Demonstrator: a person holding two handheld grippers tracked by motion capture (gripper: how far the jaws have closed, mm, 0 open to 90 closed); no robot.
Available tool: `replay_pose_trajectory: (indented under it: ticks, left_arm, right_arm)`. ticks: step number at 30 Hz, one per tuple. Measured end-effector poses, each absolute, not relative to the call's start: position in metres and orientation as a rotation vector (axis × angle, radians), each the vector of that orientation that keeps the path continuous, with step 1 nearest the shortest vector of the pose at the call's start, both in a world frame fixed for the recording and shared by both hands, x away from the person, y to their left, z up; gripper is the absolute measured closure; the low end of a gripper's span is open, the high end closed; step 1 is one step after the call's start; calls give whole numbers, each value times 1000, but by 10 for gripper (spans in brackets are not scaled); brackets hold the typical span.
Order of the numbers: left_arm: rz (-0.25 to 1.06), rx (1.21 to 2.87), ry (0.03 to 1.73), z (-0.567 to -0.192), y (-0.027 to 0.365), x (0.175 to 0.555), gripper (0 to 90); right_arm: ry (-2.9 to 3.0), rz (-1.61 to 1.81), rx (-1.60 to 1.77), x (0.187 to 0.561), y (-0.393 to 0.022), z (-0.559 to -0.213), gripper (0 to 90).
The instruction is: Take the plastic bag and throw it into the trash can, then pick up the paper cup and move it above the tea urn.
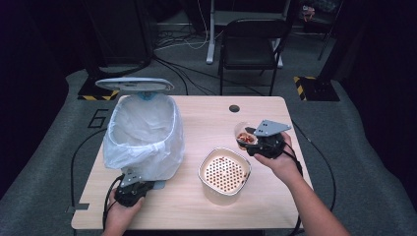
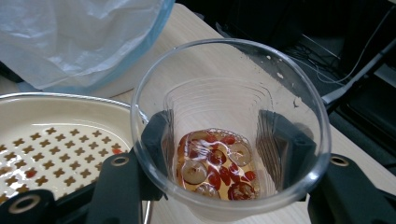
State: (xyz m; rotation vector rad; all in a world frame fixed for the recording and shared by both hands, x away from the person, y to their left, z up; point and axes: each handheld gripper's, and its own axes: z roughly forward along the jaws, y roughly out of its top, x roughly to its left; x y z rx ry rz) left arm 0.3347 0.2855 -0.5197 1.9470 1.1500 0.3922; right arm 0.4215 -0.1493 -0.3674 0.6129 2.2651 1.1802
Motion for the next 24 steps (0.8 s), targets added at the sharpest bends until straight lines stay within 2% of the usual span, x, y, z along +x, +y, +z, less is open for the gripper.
replay_pose_trajectory:
  ticks: [24]
  left_arm:
    - [391, 1944, 1151, -520, 286, 335, 900]
  right_arm:
    - [2272, 986, 271, 398, -119, -362, 479]
